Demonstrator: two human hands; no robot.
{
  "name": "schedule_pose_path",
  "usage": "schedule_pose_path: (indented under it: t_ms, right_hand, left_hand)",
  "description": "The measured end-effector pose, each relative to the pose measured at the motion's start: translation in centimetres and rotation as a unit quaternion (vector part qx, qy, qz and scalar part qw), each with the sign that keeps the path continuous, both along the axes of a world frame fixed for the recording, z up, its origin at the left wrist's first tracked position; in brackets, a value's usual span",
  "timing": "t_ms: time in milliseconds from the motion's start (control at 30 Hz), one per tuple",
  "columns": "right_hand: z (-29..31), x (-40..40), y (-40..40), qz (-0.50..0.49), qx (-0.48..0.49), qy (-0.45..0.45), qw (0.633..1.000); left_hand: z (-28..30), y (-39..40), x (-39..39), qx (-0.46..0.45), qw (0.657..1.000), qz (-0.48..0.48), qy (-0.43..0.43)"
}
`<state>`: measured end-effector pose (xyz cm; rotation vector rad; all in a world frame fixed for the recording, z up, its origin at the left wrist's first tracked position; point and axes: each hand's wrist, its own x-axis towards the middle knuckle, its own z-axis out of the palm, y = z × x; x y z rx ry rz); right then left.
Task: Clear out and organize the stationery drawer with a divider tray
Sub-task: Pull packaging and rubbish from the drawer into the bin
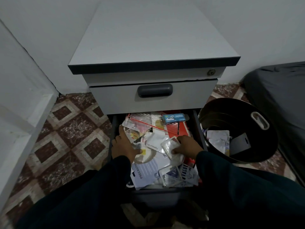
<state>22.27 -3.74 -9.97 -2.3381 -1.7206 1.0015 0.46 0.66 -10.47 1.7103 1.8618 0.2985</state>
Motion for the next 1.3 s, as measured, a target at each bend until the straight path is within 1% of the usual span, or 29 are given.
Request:
schedule_pose_path:
  t_ms: [67,200,267,333,433,500,567,733,867,1067,1233,1300]
  right_hand:
    - [0.5,0.4,0.3,-0.018,-0.019,0.040,0.999]
    - [1.3,1.3,0.3,-0.050,-0.060,0.133,0.988]
    - [1.7,1.7,0.2,-0.068,-0.074,0.170,0.980]
    - [2.1,1.9,0.0,-0.083,-0.077,0.183,0.977]
    - [2.7,1.9,-0.2,-0.097,-0.094,0.173,0.976]
    - [2.9,1.8,-0.4,-0.094,-0.105,0.168,0.976]
    - [3.2,1.8,-0.6,-0.094,-0.104,0.156,0.978]
    - [4.4,2.2,-1.4,-0.107,-0.081,0.143,0.981]
    - [5.9,2.5,-2.3,-0.123,-0.066,0.135,0.981]
    - [8.5,3.0,-3.2,-0.130,-0.036,0.089,0.987]
    - [10.1,4.2,-3.7,-0.146,-0.015,0.089,0.985]
    - [10.8,5.0,-4.0,-0.157,-0.001,0.084,0.984]
  left_hand:
    - [0.0,0.1,-0.2,-0.011,0.999,0.006,-0.030]
    - [0.4,0.2,-0.4,-0.061,0.987,0.037,-0.142]
    - [0.7,0.2,-0.5,-0.079,0.982,0.056,-0.163]
    - [0.7,0.2,-0.8,-0.076,0.983,0.056,-0.160]
    - [0.7,0.0,-1.4,-0.102,0.977,0.065,-0.174]
    - [0.8,-0.2,-1.5,-0.139,0.960,0.085,-0.226]
    - [1.0,-0.4,-1.5,-0.159,0.948,0.095,-0.257]
    - [2.3,-1.7,-1.4,-0.205,0.935,0.086,-0.276]
    - [3.5,-2.6,-1.2,-0.193,0.937,0.081,-0.278]
    - [5.7,-3.8,-1.0,-0.166,0.941,0.071,-0.286]
    - [6.7,-3.9,0.1,-0.175,0.935,0.059,-0.304]
    - [7.2,-3.9,1.0,-0.175,0.937,0.042,-0.299]
